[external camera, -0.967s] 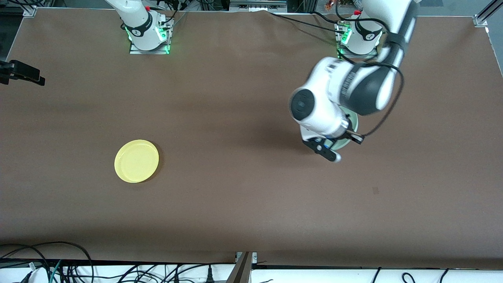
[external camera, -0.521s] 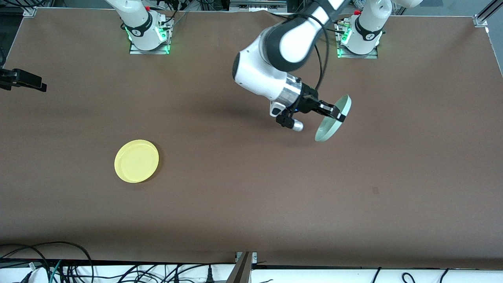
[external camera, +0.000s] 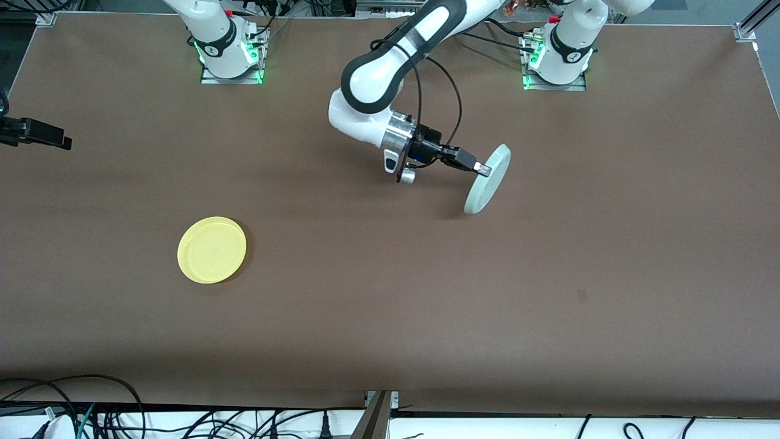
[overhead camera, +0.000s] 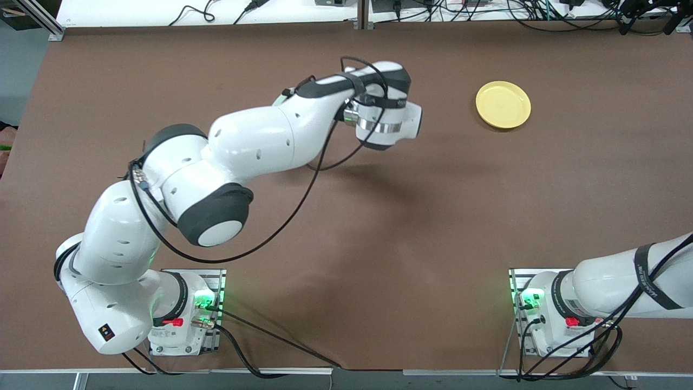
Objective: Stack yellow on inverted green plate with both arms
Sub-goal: 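Lift the green plate on edge and carry it toward the table middle, then flip the green plate upside down and lay it on the table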
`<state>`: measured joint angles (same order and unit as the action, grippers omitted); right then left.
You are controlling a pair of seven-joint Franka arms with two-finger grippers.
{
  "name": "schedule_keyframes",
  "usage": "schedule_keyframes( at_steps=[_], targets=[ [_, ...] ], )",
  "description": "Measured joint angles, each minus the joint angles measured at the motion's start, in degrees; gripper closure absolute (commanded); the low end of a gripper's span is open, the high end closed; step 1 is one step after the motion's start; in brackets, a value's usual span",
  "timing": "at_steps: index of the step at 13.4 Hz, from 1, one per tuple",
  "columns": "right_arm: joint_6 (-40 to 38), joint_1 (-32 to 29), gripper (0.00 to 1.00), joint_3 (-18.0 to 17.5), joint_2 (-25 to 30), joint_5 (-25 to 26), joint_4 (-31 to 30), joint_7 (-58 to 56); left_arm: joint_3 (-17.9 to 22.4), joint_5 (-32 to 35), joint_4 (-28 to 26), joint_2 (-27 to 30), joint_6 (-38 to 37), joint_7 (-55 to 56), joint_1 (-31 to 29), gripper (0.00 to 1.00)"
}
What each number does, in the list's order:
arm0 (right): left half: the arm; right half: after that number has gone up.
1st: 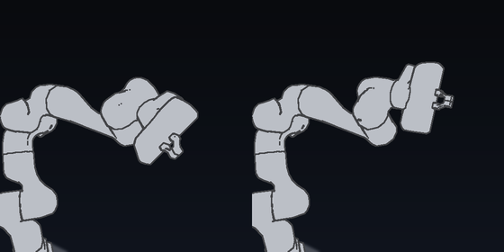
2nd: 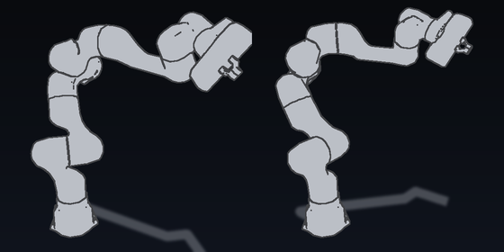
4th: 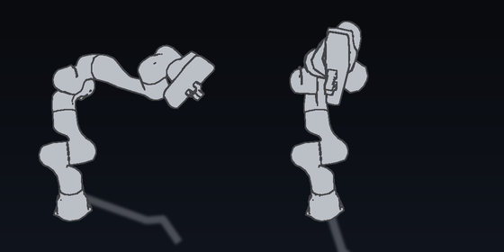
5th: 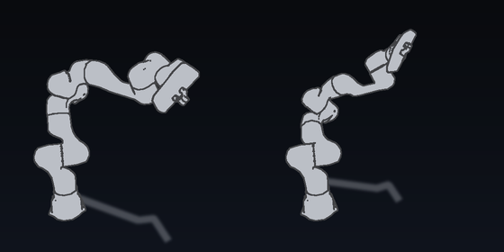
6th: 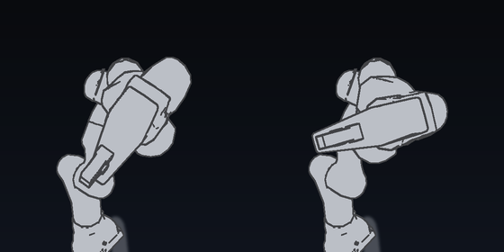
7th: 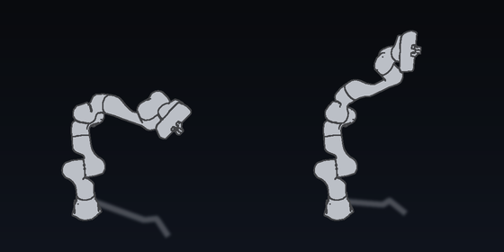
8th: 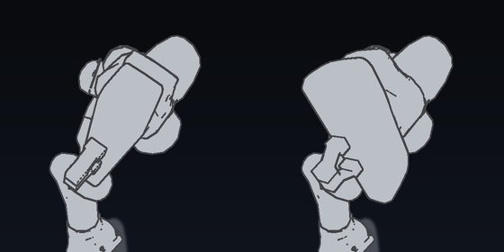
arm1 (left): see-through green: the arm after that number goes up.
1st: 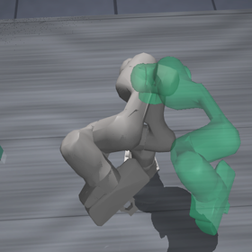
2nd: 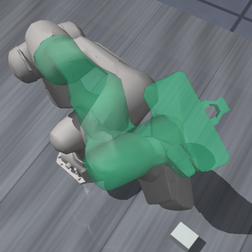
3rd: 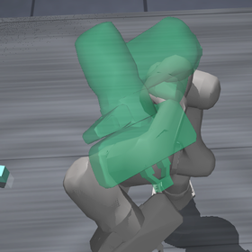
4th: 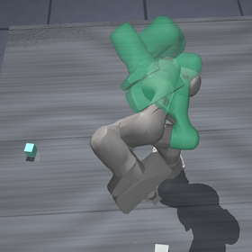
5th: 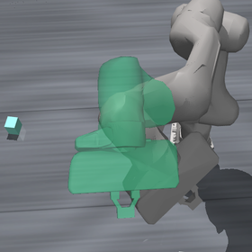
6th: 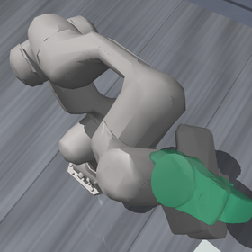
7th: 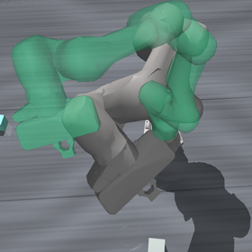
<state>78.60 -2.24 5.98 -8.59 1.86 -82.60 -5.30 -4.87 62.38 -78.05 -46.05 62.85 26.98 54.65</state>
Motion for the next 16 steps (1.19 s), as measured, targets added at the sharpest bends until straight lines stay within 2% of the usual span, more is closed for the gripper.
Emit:
schedule_keyframes(
  at_steps=[3,9,16],
  targets=[
    [0.05,0.0,0.0,0.0,-0.14,0.0,0.0,0.0,0.13,0.01,1.21,-2.14,0.07,6.59,1.99,1.0],
    [0.13,0.0,0.0,0.0,-0.63,0.0,0.0,0.0,0.22,0.01,9.42,-6.59,-0.1,11.24,4.63,1.0],
    [0.8,0.0,0.0,0.0,-0.63,0.0,0.0,0.0,-0.1,0.01,12.77,-9.38,0.73,18.96,6.42,1.0]
  ],
)
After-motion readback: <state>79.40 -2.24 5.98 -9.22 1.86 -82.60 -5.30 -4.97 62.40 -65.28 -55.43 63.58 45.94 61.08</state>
